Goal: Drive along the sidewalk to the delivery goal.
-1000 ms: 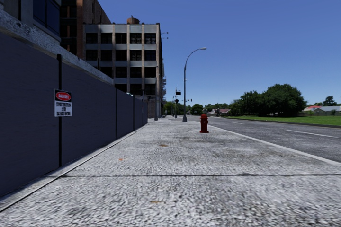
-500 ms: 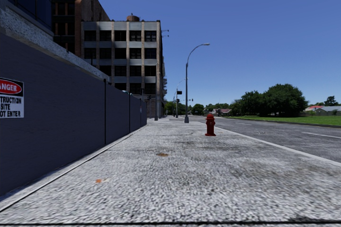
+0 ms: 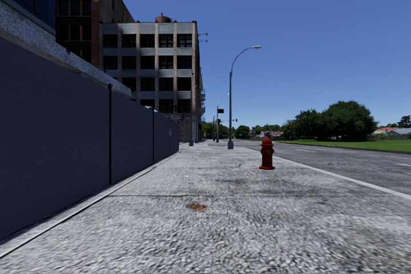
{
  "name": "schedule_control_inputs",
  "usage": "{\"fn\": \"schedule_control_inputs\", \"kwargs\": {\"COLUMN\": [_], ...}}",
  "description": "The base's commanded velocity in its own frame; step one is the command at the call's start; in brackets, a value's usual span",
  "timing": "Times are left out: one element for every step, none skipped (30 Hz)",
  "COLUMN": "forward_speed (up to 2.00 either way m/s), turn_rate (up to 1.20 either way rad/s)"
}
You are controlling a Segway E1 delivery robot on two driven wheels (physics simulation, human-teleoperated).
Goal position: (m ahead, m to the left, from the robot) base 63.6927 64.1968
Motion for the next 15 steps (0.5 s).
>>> {"fn": "schedule_control_inputs", "kwargs": {"forward_speed": [2.00, 2.00, 2.00, 2.00, 2.00, 2.00, 2.00, 2.00, 2.00, 2.00, 2.00, 2.00, 2.00, 2.00, 2.00], "turn_rate": [0.00, 0.00, 0.00, 0.00, 0.00, 0.00, 0.07, 0.21, 0.32, 0.32, 0.35, 0.30, 0.16, 0.16, 0.03]}}
